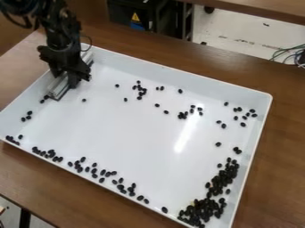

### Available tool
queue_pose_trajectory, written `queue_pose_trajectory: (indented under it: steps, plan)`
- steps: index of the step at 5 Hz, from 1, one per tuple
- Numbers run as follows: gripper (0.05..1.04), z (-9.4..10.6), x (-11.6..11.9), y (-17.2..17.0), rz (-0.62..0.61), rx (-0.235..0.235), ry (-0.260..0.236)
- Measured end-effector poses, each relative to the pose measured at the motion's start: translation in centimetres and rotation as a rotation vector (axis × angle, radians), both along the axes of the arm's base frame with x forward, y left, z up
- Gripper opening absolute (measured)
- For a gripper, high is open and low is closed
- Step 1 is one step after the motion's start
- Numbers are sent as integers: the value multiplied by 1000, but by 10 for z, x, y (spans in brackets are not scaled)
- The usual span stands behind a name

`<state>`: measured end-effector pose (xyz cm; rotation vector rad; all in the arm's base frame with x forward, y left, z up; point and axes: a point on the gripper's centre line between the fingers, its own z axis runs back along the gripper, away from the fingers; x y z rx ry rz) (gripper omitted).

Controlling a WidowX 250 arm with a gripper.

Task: Sweep into pile

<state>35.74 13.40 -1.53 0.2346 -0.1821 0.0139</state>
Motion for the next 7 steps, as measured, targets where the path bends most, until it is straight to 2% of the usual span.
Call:
queue_pose_trajectory:
  steps: [1, 2, 4, 5, 6, 7]
  plan:
    - [355, -1, -6, -30, -89, -19, -30]
    - [355, -1, -15, -73, -184, -42, -28]
    - [355, -1, -13, -147, -259, -119, 21]
    - [355, -1, -1, -173, -249, -172, 53]
    - [355, 0, 5, -183, -243, -194, 68]
    - [355, 0, 3, -196, -266, -194, 78]
